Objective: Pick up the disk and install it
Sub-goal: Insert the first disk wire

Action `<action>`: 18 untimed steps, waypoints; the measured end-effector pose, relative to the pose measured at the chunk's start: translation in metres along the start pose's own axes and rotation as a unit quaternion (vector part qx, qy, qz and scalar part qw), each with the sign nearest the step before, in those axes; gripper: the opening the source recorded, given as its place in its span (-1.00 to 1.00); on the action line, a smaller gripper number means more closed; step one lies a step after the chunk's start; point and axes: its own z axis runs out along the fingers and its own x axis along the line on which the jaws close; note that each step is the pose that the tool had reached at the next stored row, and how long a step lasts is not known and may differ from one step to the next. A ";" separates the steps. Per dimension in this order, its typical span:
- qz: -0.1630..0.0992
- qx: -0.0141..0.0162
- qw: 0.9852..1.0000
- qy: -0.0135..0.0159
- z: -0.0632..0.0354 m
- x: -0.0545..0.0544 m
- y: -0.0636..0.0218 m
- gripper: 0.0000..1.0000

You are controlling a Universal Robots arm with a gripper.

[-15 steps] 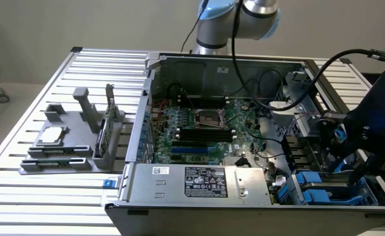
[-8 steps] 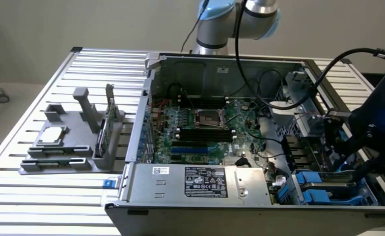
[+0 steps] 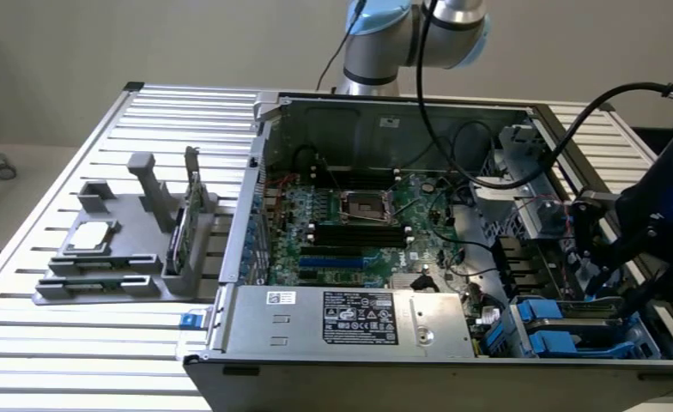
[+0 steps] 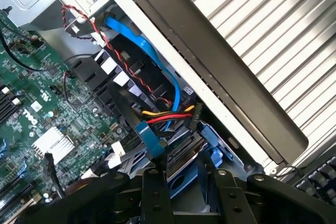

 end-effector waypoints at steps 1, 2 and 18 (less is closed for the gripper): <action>0.002 0.000 1.000 0.000 0.0002 0.000 0.0007 -0.26; 0.004 0.000 1.000 0.000 0.0003 -0.001 0.0014 -0.26; 0.046 0.003 0.999 -0.002 0.0083 -0.004 0.0129 -0.26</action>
